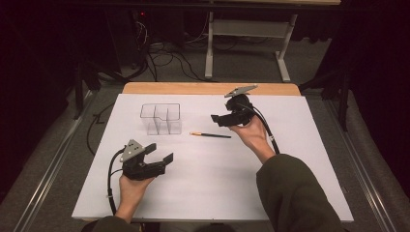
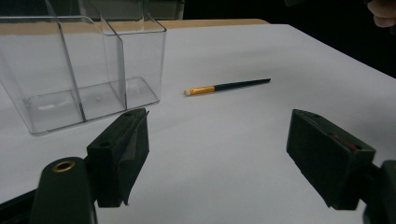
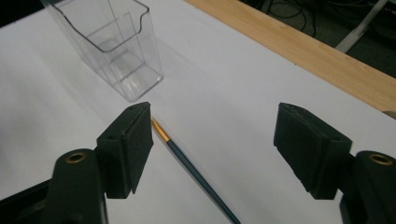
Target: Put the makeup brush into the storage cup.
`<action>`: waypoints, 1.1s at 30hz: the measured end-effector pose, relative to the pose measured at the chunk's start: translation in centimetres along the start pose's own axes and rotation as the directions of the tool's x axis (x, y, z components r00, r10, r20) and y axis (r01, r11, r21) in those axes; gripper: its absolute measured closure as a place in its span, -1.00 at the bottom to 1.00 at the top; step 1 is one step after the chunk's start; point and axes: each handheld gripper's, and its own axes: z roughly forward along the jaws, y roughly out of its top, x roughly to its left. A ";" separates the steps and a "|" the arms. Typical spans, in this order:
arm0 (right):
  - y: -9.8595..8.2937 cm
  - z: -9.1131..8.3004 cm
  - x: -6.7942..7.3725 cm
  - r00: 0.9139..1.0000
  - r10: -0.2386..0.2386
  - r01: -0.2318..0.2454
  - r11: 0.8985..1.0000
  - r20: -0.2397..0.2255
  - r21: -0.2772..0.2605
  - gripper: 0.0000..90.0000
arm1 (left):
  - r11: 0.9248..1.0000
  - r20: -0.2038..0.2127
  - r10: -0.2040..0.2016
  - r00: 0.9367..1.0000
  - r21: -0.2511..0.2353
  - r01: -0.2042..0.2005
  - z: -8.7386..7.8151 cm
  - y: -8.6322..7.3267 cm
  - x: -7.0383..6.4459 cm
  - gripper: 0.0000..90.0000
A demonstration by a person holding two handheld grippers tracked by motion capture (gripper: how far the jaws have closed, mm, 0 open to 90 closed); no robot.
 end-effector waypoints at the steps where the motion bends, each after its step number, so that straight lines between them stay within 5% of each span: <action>1: 0.1 0.0 0.0 1.000 -0.016 0.016 1.000 0.000 0.019 -0.30 | 1.000 0.000 0.001 1.000 0.003 -0.001 0.0 0.0 0.1 -0.52; 8: 1.0 0.2 0.0 0.996 -0.090 0.086 0.984 0.015 0.153 -0.28 | 1.000 -0.003 0.001 1.000 0.005 -0.001 -0.1 0.0 0.1 -0.52; 18: 2.2 1.3 0.6 0.982 -0.190 0.184 0.939 -0.010 0.290 -0.19 | 1.000 -0.001 0.001 1.000 0.004 -0.001 0.1 0.0 0.1 -0.52; 21: 2.2 2.0 0.6 0.980 -0.198 0.191 0.920 -0.014 0.343 -0.18 | 1.000 -0.002 0.003 1.000 0.008 -0.003 0.0 0.0 0.1 -0.52; 24: 2.1 2.8 0.6 0.977 -0.211 0.206 0.881 -0.035 0.427 -0.18 | 1.000 -0.001 -0.001 1.000 0.005 0.001 0.0 0.0 0.1 -0.52; 28: 2.1 3.5 0.5 0.972 -0.232 0.225 0.848 -0.046 0.479 -0.12 | 1.000 -0.004 0.004 1.000 0.013 -0.004 0.2 0.0 0.0 -0.52; 33: 2.1 4.2 0.4 0.971 -0.232 0.230 0.833 -0.059 0.504 -0.05 | 1.000 -0.009 0.006 1.000 0.013 -0.005 0.1 0.0 0.1 -0.52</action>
